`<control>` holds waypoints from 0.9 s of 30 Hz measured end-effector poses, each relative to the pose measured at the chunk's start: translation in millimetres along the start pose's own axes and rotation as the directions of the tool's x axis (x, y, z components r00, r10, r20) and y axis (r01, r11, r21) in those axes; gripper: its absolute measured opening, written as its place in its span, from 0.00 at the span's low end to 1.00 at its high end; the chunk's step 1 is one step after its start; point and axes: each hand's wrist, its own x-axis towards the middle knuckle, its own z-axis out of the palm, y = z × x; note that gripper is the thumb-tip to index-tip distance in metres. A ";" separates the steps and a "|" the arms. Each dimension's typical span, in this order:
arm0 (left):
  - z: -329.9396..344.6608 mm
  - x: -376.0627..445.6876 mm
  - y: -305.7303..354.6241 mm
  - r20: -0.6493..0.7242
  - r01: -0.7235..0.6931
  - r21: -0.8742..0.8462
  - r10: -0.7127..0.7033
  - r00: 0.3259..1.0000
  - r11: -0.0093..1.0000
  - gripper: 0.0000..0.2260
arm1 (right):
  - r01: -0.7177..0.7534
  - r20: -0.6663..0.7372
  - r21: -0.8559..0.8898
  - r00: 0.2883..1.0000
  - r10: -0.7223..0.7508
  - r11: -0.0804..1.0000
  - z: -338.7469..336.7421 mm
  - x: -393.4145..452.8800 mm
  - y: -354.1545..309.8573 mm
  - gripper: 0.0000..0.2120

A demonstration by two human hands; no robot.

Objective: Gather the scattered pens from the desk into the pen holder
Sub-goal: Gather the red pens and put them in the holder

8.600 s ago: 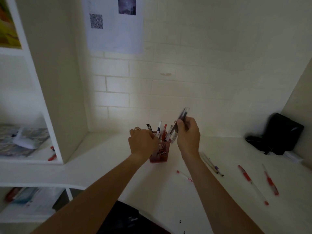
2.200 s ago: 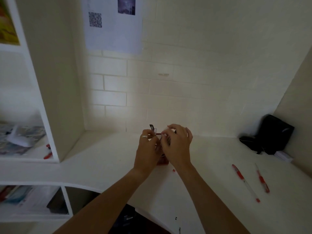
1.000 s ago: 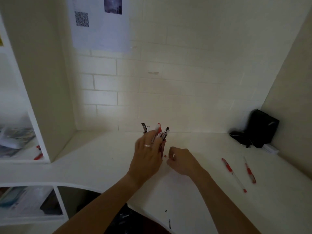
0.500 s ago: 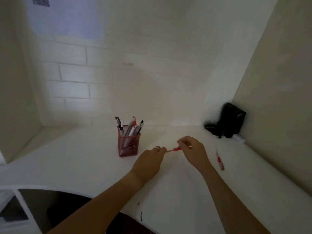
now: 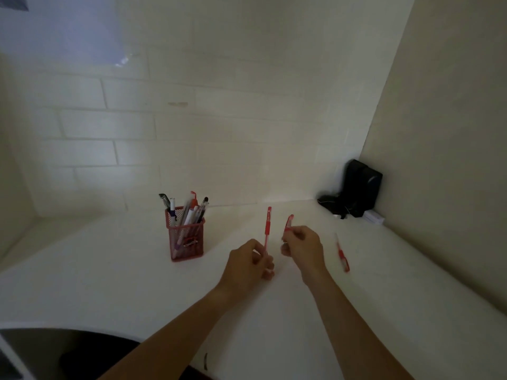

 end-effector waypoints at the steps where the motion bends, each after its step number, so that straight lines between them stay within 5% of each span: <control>1: -2.0 0.5 -0.7 0.006 -0.016 0.012 0.016 1.000 1.000 0.02 | -0.019 -0.008 0.081 1.000 0.020 0.997 3.2 0.5 -3.6 0.07; 9: -10.3 1.2 -5.7 -0.004 -0.091 0.077 0.092 0.996 0.993 0.02 | -0.129 0.104 0.430 0.990 0.093 0.893 12.8 0.2 -12.7 0.07; 15: -7.8 2.4 -10.4 -0.008 -0.123 0.075 0.124 0.992 0.990 0.05 | -0.053 0.224 0.426 0.973 -0.049 0.903 16.4 -8.8 -10.1 0.08; 18: -10.0 3.4 -14.1 -0.010 -0.115 0.050 0.116 0.993 0.992 0.06 | 0.164 -0.045 -0.040 0.985 -0.166 0.986 9.3 8.7 7.0 0.09; 21: -14.1 4.9 -17.0 -0.006 -0.092 0.010 0.092 0.996 0.996 0.05 | -0.040 -0.341 -0.608 0.915 -0.215 0.793 -17.0 29.2 33.1 0.14; 24: -14.7 5.9 -19.5 -0.005 -0.086 -0.024 0.086 0.996 0.996 0.04 | -0.299 -0.414 -0.753 0.908 -0.069 0.586 -38.0 32.2 52.3 0.15; 27: -13.6 6.1 -21.2 -0.017 -0.094 -0.021 0.094 0.995 0.995 0.03 | -0.277 -0.369 -0.793 0.927 -0.065 0.543 -37.2 31.3 53.5 0.12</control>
